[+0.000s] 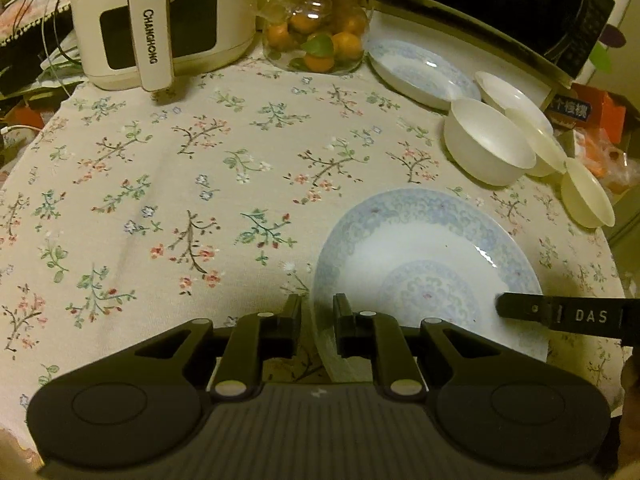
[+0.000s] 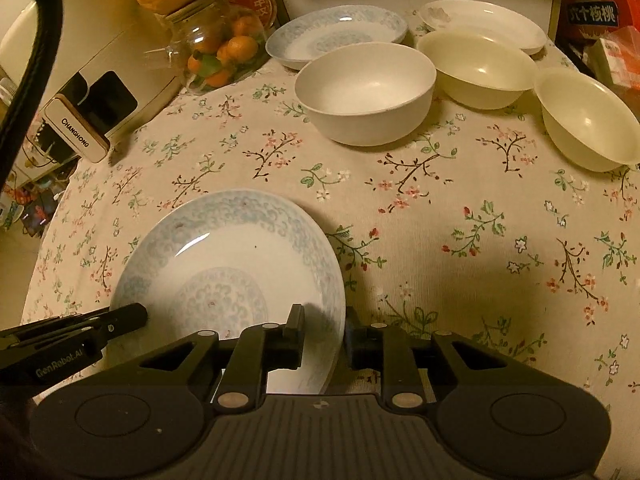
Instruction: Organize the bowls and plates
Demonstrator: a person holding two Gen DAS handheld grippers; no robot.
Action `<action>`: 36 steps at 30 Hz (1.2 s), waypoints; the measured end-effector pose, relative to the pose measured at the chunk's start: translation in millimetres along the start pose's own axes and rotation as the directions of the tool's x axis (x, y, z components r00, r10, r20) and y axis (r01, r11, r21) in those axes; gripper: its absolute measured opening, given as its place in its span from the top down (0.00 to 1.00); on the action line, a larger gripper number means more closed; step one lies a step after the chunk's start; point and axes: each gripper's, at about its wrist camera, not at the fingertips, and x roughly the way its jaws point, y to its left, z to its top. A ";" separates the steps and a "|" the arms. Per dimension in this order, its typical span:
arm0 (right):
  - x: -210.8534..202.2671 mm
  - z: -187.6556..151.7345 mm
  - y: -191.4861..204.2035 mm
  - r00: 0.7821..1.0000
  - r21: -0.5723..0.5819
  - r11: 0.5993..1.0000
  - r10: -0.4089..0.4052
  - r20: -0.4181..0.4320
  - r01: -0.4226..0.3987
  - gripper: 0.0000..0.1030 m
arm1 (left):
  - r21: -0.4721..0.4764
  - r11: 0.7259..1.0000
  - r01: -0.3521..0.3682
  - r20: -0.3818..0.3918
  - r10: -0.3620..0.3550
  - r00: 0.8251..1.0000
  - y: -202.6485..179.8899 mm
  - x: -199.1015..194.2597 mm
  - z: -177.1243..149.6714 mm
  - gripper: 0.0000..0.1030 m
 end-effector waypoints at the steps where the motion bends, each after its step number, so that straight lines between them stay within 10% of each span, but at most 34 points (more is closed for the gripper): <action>1: -0.3 0.5 -1.0 1.000 0.005 1.000 -0.002 -0.002 0.002 0.80 | -0.003 1.000 -0.005 0.001 0.005 1.000 0.9 -0.8 1.2 0.84; 28: -62.9 42.0 -0.7 0.990 -0.099 0.993 0.069 0.125 -0.056 0.77 | -0.027 0.995 -0.095 0.161 0.098 0.982 -31.8 -25.0 57.6 0.79; 36: -73.0 64.9 -4.4 0.984 -0.126 0.990 0.084 0.159 -0.064 0.61 | -0.022 0.997 -0.072 0.192 0.074 0.979 -52.2 -25.9 80.0 0.78</action>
